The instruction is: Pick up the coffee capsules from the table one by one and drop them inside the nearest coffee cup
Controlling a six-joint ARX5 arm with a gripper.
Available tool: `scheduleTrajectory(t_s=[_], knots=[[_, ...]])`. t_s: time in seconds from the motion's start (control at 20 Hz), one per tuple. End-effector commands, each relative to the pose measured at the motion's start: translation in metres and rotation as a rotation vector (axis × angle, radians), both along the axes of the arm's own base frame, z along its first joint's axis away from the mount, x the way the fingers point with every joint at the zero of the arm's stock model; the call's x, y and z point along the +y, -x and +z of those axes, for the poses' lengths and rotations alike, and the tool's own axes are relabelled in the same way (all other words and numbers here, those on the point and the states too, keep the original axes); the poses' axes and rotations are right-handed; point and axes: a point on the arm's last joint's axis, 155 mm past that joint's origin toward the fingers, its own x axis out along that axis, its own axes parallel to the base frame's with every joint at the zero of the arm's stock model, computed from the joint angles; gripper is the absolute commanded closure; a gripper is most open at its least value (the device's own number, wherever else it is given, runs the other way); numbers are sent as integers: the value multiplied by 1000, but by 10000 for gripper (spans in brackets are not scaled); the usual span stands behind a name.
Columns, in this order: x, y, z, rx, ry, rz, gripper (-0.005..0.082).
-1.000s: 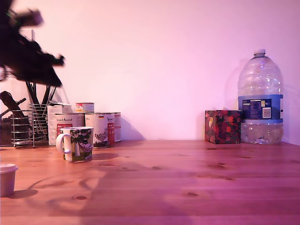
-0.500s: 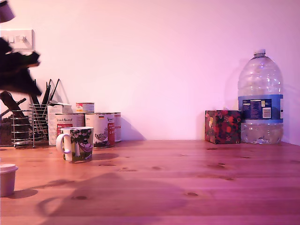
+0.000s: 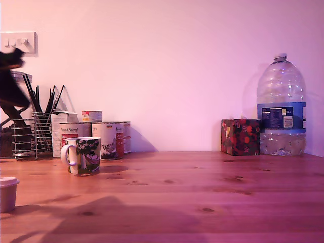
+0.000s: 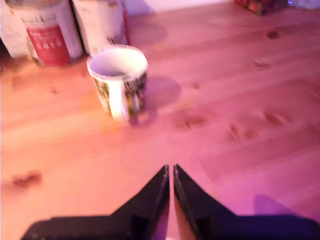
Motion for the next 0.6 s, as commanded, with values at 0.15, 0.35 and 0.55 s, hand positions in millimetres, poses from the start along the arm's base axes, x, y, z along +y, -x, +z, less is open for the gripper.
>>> scheduleTrajectory(t_s=[0.15, 0.35, 0.55], knots=[[5, 30, -4, 53, 13, 11, 739], [11, 43, -2, 68, 88, 72, 739], [12, 60, -19, 135, 121, 99, 739]])
